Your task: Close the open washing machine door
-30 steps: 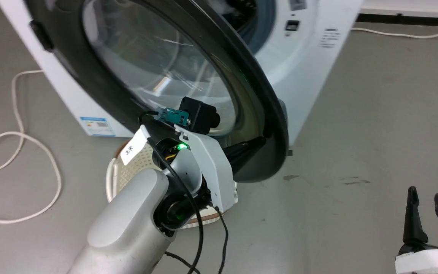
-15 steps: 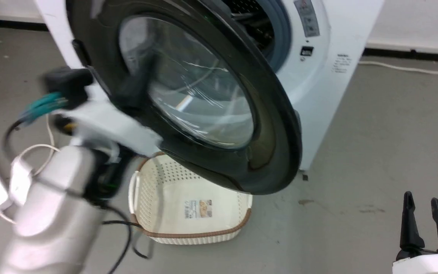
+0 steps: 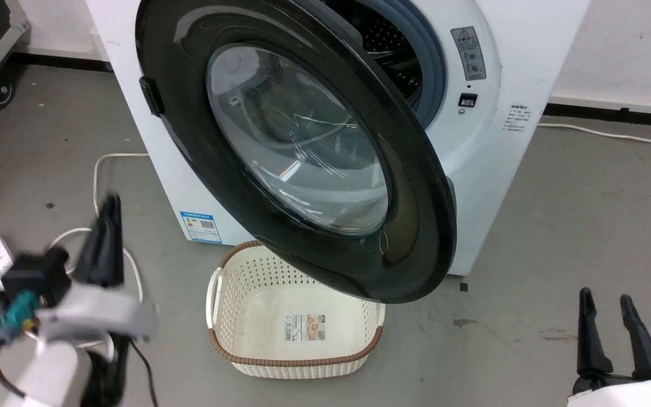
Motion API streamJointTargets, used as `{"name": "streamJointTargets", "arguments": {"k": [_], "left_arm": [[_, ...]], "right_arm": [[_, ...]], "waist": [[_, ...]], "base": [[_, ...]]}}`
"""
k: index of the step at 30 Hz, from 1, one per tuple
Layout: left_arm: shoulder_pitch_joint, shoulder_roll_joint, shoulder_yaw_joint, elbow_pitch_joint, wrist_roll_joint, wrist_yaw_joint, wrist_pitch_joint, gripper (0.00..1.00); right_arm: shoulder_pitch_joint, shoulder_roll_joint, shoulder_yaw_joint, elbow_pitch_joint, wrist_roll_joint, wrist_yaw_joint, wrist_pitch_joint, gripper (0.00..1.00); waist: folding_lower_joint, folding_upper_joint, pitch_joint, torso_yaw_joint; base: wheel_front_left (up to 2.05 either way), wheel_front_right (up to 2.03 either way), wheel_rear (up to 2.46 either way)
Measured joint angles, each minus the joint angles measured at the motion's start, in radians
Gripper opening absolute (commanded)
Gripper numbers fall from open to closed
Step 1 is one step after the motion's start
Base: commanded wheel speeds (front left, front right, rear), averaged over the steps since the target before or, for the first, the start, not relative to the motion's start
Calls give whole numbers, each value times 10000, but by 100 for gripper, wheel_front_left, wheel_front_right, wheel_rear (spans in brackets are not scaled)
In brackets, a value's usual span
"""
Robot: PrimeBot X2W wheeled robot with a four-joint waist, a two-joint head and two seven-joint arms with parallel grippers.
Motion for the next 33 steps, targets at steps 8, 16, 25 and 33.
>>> {"name": "streamJointTargets", "arguments": {"k": [8, 16, 25, 33], "left_arm": [[1467, -771, 230, -12, -706, 12, -2, 94], [1875, -1095, 633, -150, -520, -2, -2, 100], [1998, -1195, 788, -399, -132, -94, -2, 100], [2009, -1459, 723, -418, 31, -259, -4, 100]], "right_arm": [[163, -2, 244, -10, 0, 0, 0, 100], [180, -2, 278, -8, -82, 0, 0, 100], [-471, -10, 157, -780, -734, -2, 0, 0], [-1566, 0, 4103, -424, -853, 4, 928, 0]], "waist": [[0, 0, -52, 52], [2, 0, 6, 13], [1, 0, 155, 38], [3, 0, 470, 237]], "base": [[0, 0, 0], [0, 0, 0], [0, 0, 0], [0, 0, 0]]}}
